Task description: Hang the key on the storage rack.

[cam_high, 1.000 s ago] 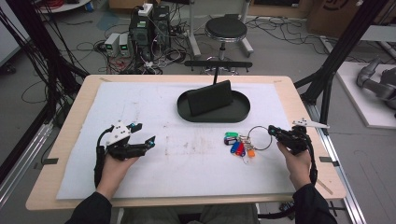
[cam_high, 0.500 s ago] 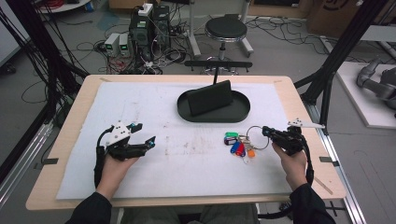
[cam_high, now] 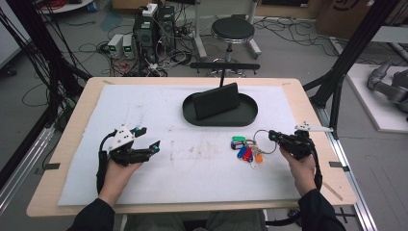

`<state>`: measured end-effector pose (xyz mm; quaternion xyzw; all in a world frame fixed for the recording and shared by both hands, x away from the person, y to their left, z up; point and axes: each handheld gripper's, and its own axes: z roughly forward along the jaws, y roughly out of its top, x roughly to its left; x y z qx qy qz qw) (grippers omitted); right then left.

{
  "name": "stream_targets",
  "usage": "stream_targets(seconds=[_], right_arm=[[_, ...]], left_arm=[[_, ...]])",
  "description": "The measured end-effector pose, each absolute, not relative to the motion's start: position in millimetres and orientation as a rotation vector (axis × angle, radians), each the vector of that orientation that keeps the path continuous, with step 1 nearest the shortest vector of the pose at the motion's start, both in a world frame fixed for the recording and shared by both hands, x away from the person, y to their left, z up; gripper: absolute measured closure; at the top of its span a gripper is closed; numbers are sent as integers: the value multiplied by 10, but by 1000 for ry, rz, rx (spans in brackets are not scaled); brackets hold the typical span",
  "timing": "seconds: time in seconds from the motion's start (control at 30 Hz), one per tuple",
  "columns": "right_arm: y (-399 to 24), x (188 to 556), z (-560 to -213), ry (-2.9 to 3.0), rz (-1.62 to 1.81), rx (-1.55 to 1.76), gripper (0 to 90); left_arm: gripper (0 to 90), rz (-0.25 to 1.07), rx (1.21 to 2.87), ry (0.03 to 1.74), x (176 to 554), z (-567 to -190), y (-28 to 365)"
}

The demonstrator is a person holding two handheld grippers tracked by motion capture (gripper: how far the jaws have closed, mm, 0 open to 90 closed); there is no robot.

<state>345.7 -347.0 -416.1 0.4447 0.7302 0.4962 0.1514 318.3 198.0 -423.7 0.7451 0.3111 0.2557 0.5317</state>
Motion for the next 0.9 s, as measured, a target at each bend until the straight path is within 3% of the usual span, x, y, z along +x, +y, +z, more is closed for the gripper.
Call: stream_targets(seconds=[0.9], right_arm=[[-3236, 3503, -3689, 2159, 1462, 1066, 880]], left_arm=[[276, 590, 1780, 726, 3154, -4255, 2027]])
